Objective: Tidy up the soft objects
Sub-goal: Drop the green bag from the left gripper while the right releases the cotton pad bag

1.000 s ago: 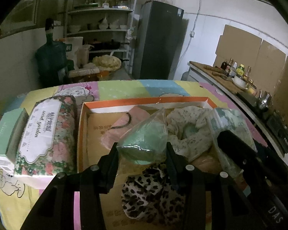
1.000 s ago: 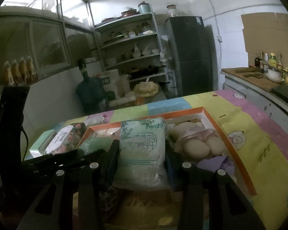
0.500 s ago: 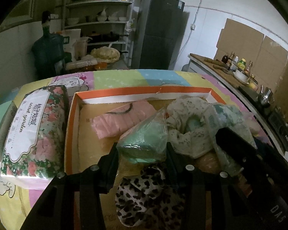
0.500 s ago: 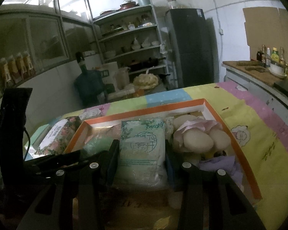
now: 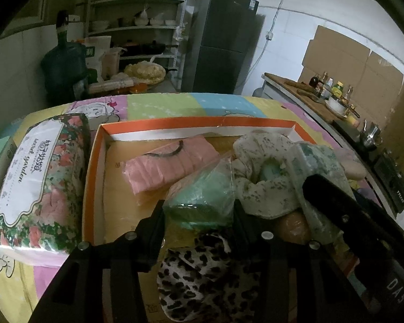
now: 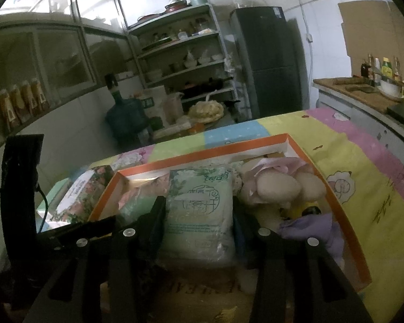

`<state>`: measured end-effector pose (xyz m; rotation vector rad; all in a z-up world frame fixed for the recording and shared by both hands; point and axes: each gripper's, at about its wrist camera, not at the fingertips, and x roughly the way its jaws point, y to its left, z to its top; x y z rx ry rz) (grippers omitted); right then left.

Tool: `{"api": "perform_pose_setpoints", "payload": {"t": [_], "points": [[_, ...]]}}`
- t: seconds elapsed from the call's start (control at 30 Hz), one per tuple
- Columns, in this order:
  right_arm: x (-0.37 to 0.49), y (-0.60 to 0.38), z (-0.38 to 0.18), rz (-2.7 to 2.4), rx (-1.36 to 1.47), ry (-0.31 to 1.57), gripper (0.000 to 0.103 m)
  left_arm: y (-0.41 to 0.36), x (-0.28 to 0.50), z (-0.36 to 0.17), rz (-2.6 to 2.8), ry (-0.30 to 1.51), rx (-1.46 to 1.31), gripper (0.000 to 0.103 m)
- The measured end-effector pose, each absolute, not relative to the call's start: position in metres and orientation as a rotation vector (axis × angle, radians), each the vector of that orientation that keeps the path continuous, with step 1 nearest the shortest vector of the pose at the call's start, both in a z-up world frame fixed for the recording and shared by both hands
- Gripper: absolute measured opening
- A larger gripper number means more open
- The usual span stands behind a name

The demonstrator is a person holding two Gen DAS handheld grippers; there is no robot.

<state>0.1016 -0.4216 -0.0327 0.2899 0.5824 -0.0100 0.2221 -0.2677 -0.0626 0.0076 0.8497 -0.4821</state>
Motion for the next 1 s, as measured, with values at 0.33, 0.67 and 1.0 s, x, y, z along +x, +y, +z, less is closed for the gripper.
{"api": "perform_pose_setpoints", "payload": {"t": [0.33,0.67,1.0], "points": [[0.1,-0.418,-0.029,0.0,0.296,0.579,0.057,-0.266,0.223,-0.063,-0.486,0.861,-0.001,0.05],[0.091,-0.419,-0.02,-0.002,0.313,0.548,0.059,-0.265,0.216,-0.059,-0.489,0.845,0.002,0.055],[0.08,-0.415,-0.006,-0.019,0.307,0.495,0.072,-0.257,0.203,-0.042,-0.497,0.796,0.005,0.072]]}}
